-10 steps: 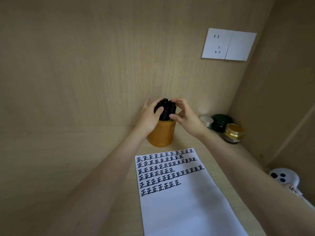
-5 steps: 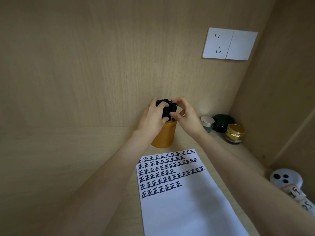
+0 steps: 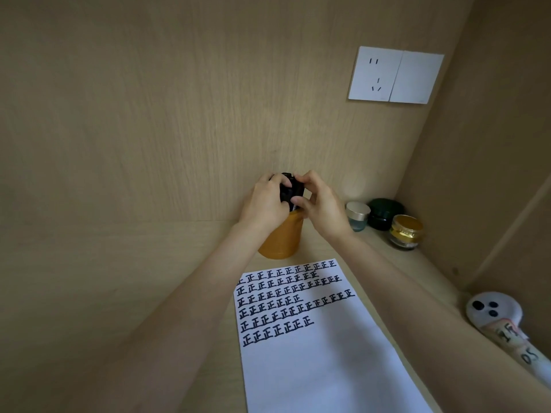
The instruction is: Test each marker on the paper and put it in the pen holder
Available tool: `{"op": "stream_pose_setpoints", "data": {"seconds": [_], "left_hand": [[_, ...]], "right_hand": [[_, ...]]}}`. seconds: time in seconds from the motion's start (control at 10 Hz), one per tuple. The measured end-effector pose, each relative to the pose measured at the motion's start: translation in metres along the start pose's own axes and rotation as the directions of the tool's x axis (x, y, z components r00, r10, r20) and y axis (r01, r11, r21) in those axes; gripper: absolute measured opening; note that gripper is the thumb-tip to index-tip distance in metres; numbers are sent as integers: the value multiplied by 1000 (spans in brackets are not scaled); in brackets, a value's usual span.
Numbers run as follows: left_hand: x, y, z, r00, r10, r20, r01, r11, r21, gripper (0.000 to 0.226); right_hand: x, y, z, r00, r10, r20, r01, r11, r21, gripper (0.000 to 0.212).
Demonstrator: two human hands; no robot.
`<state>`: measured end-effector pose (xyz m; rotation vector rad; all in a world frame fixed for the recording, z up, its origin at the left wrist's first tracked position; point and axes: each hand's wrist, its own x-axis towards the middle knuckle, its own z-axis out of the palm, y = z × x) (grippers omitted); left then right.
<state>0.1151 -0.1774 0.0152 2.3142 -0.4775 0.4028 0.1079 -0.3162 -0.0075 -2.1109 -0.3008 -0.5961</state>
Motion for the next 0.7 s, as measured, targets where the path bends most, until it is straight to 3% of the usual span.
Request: {"op": "stream_pose_setpoints", "data": {"seconds": [0.2,0.4,0.6,0.7], "left_hand": [[-3,-3,0,1000,28,9,-28,999,-25,38],[-14,-7,3,998,69,0,-68,989,-128,58],[-23,-12,-6,1000,9,2,-8,983,-184,56],[-35,-16,-20,996,2,-93,-22,977,-210,42]], "right_hand": [[-3,1,3,1000,-29,-9,29,998,-47,23],[-9,-1,-4,997,7,79,-4,999,-38,47],[-24,-11,-10,999,40,-32,-42,998,-55,58],[-36,-21,-19,985,92,-144,-92,996,2,42]]}}
